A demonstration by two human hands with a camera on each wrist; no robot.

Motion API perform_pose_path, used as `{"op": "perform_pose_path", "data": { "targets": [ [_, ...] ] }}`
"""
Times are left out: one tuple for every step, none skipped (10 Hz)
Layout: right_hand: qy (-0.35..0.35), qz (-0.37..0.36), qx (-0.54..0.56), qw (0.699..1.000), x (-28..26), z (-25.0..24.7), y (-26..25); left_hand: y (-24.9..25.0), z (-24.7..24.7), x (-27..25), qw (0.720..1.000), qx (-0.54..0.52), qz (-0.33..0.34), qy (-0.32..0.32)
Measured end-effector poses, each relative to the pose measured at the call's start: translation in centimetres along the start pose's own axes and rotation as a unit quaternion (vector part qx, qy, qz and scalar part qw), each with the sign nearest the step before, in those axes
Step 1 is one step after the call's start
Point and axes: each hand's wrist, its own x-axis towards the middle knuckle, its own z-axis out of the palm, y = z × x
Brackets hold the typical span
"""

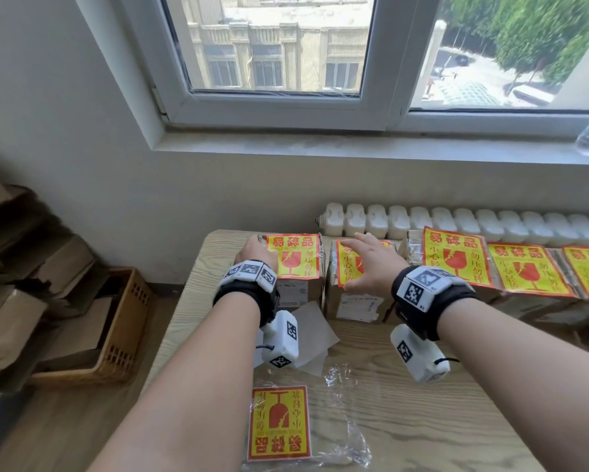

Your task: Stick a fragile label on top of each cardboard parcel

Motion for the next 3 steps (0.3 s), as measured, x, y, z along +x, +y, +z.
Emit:
{"op": "perform_pose_path", "data": {
  "targets": [
    [0.013,-0.010,0.014,1.000,-1.0,-0.7,-0.1,0.6,-0.4,-1.5,1.000,0.004,0.004,0.013],
    [0.025,-0.027,0.025,0.999,-2.1,-1.3,-0.1,1.0,-0.6,-2.2,1.000,-0.003,0.011,0.015],
    [0.038,-0.031,0.037,0.998,-3.2,-2.0,0.4,1.9,-0.8,-3.5,0.999,-0.010,0.035,0.026]
  ]
}}
